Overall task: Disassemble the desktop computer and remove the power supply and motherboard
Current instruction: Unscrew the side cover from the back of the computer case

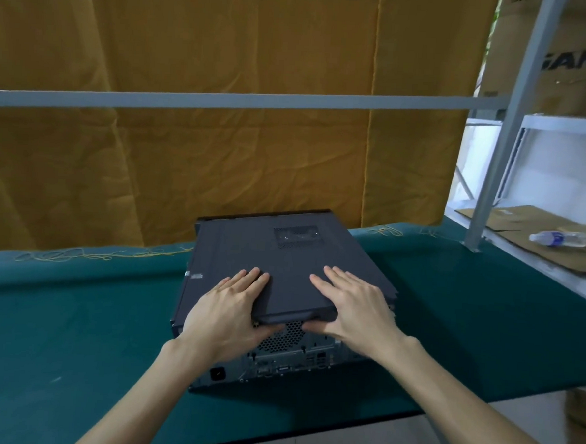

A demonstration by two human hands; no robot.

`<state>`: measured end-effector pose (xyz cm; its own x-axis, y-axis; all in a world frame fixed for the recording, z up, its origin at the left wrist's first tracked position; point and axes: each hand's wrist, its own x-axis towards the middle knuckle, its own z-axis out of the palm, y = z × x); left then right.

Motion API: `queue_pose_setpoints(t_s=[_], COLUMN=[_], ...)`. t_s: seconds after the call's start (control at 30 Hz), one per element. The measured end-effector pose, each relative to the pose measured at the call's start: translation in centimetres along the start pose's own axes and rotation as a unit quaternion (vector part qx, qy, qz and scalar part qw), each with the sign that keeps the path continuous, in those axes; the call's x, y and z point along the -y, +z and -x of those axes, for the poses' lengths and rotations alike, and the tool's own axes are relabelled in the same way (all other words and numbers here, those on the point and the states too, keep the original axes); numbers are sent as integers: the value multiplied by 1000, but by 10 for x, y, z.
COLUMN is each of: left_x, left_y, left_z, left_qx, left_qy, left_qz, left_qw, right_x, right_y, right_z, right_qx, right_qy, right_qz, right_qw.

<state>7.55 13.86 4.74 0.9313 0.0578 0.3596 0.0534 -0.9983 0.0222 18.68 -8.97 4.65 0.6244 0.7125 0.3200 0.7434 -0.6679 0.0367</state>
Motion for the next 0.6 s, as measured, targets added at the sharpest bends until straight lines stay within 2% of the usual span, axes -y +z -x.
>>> queue_pose_setpoints(t_s=[0.23,0.47,0.6], left_x=[-1,-2,-6], left_y=[-1,-20,-22], left_z=[4,-5,-2], left_qx=[-10,-53,-52], left_qy=[21,90,93], left_qz=[-67,-162,-171], left_qw=[997,981,979], right_x=[5,-3,-1], right_y=[0,-22,-24], right_z=[1,-22,-23], right_qx=[16,7,9], right_qy=[-13,-107,-125], right_qz=[45,203,210], right_qw=[999,973,970])
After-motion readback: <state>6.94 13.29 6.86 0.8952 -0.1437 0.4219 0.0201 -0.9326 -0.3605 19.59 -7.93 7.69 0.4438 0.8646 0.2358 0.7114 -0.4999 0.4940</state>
